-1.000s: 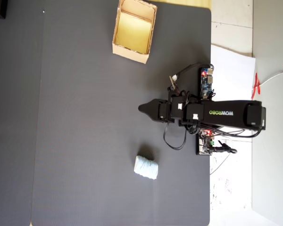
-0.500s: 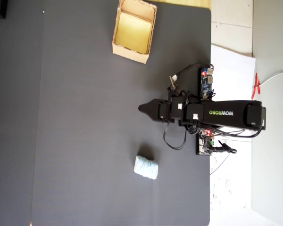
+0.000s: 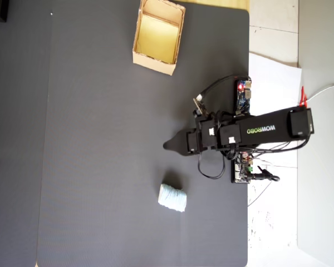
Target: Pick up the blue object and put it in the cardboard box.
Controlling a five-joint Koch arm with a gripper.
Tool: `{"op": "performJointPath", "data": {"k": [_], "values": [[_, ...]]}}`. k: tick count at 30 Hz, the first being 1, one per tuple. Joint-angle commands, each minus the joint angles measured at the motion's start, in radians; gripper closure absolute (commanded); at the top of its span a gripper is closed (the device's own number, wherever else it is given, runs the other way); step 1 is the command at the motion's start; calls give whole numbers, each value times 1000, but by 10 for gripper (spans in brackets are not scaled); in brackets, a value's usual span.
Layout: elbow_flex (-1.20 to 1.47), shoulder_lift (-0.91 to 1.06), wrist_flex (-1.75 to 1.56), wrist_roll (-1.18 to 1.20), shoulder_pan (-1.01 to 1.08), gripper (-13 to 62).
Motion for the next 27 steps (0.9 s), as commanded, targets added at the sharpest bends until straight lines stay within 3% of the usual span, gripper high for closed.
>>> {"op": "performJointPath", "data": {"k": [1,5,17,27], "values": [[35,83,29,66,-110,149],[34,83,15,67,-282,149],[-57,43,29,72,-434,163],[-508,-199,290,57,-431,156]]}}
